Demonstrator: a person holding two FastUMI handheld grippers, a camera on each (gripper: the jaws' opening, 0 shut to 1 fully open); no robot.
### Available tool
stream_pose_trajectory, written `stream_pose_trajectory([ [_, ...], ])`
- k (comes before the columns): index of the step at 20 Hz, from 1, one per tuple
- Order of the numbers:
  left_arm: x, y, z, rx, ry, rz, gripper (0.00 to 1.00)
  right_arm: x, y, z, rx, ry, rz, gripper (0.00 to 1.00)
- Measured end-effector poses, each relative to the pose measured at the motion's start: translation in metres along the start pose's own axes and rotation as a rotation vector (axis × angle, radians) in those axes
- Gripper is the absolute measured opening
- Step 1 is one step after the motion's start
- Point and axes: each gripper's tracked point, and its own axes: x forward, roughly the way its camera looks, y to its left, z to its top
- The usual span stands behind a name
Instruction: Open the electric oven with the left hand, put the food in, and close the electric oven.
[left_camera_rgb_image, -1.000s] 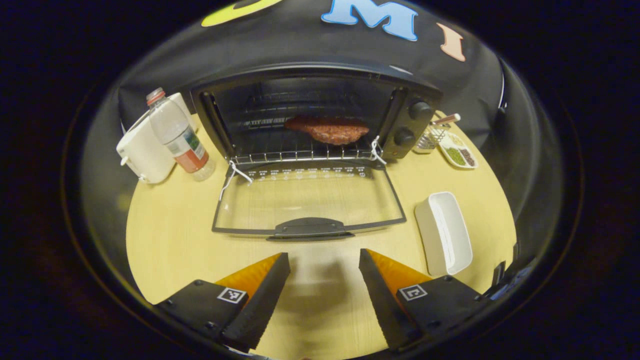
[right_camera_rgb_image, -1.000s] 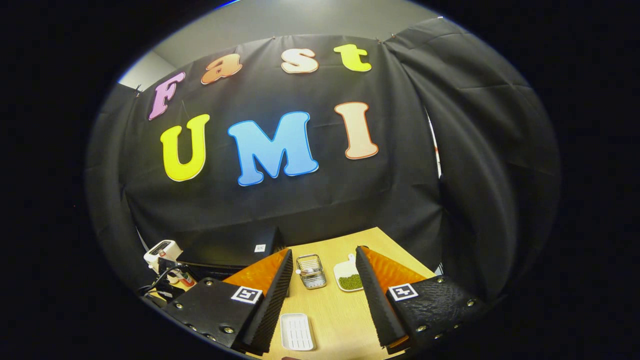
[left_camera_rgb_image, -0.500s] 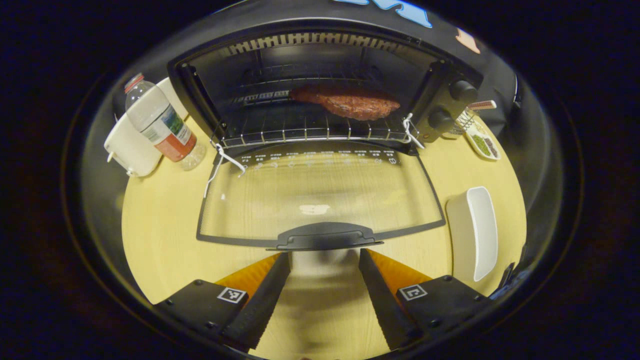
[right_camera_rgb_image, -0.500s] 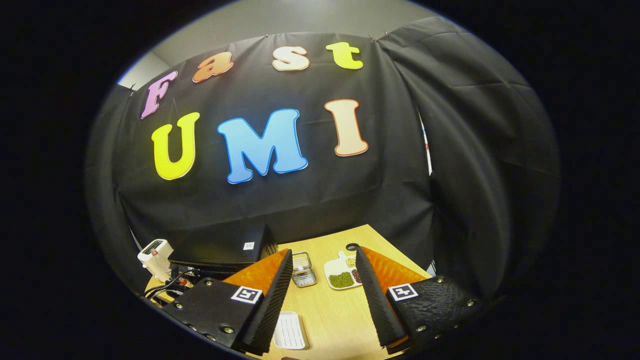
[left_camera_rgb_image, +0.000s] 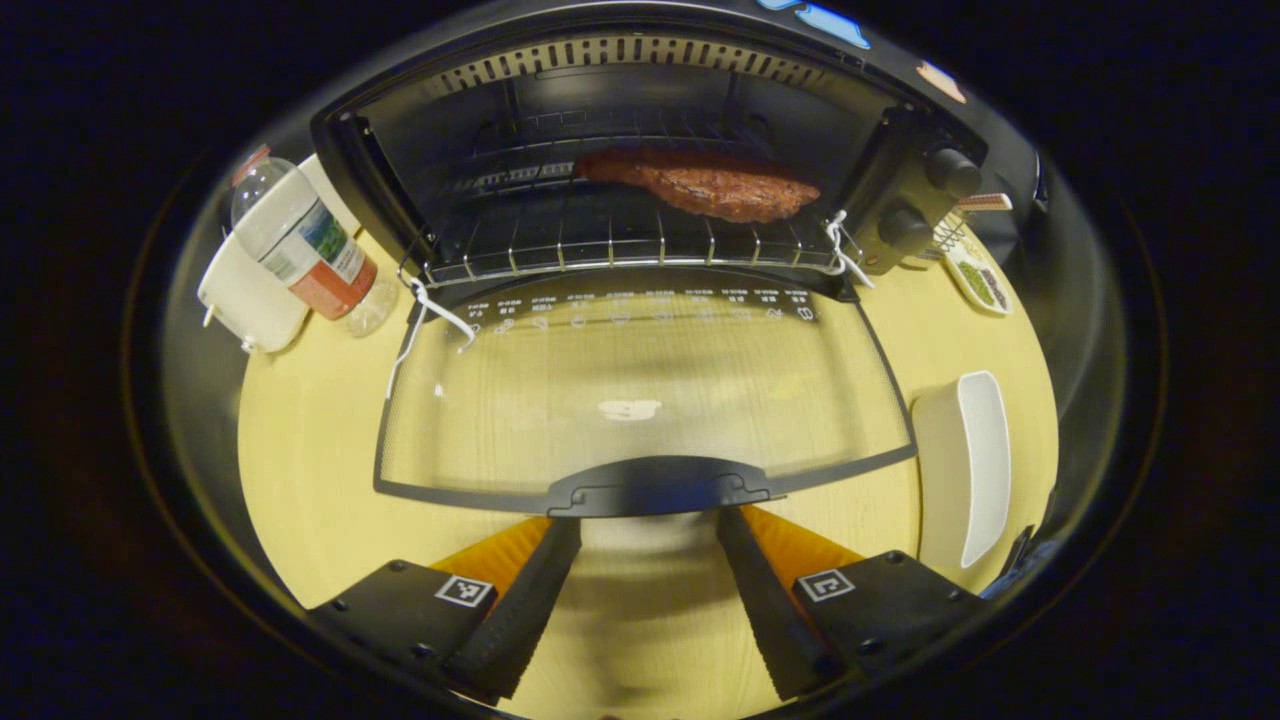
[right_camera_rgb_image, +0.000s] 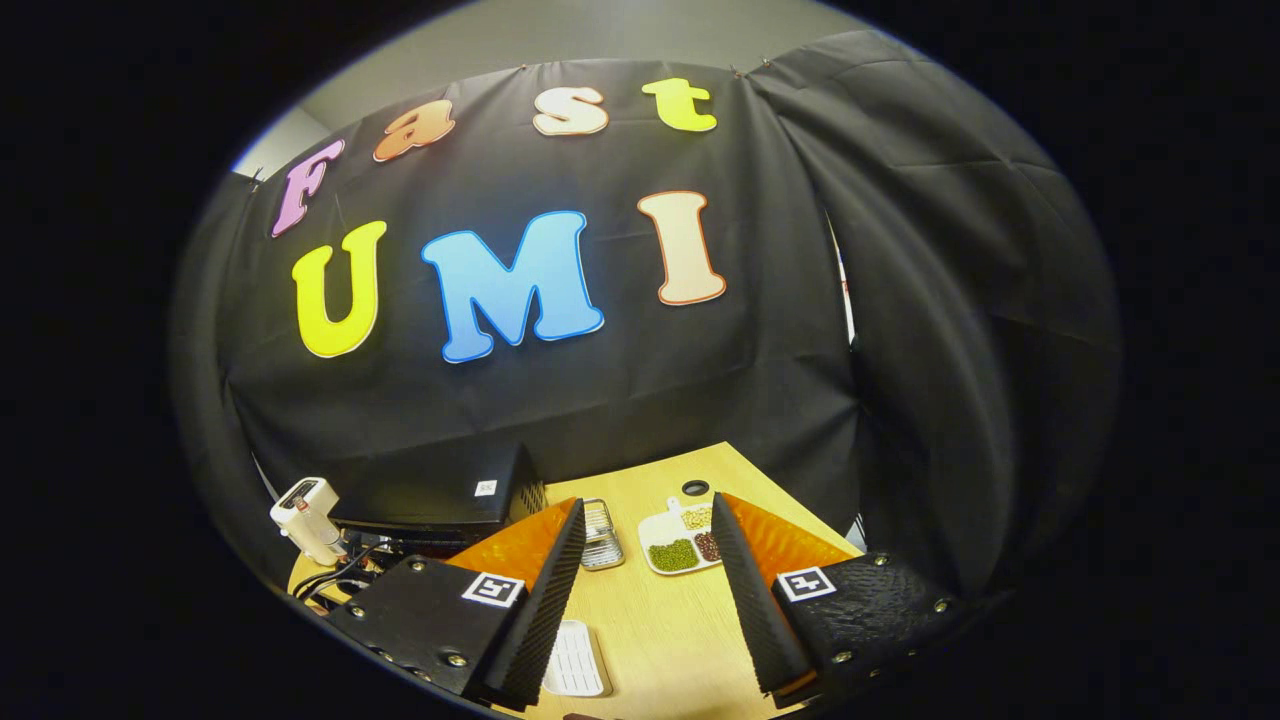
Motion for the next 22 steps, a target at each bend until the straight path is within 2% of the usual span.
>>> stream_pose_trajectory([
  [3, -0.010, -0.001, 0.002, 0.003, -0.028, -0.002, 0.95, -0.001, 0.006, 0.004, -0.011, -0.009, 0.015, 0.77],
  [4, -0.015, -0.001, 0.002, 0.005, -0.040, -0.006, 0.98, -0.001, 0.007, 0.003, -0.019, -0.011, 0.019, 0.77],
  [5, -0.021, -0.002, 0.003, 0.001, -0.056, -0.013, 0.92, -0.001, 0.008, 0.003, -0.024, -0.010, 0.022, 0.77],
  [6, -0.028, -0.001, 0.004, -0.006, -0.070, -0.019, 0.95, -0.001, 0.009, 0.002, -0.022, -0.008, 0.028, 0.77],
  [12, -0.062, -0.002, 0.017, -0.013, -0.162, -0.027, 0.95, 0.000, 0.019, 0.001, -0.009, 0.000, 0.057, 0.77],
  [15, -0.069, -0.003, 0.022, -0.022, -0.179, -0.033, 0.95, -0.001, 0.024, 0.004, -0.011, -0.006, 0.073, 0.77],
  [16, -0.071, -0.002, 0.024, -0.023, -0.189, -0.032, 0.98, 0.000, 0.025, 0.006, -0.012, -0.010, 0.077, 0.77],
  [17, -0.074, -0.003, 0.026, -0.022, -0.197, -0.030, 0.95, -0.001, 0.026, 0.007, -0.013, -0.013, 0.081, 0.77],
  [19, -0.078, -0.002, 0.028, -0.015, -0.210, -0.023, 0.98, -0.001, 0.027, 0.008, -0.017, -0.016, 0.087, 0.77],
  [20, -0.080, -0.002, 0.029, -0.014, -0.212, -0.023, 0.95, -0.001, 0.027, 0.009, -0.019, -0.017, 0.087, 0.77],
  [22, -0.083, -0.002, 0.033, -0.018, -0.222, -0.024, 0.95, -0.002, 0.025, 0.009, -0.020, -0.020, 0.087, 0.77],
])
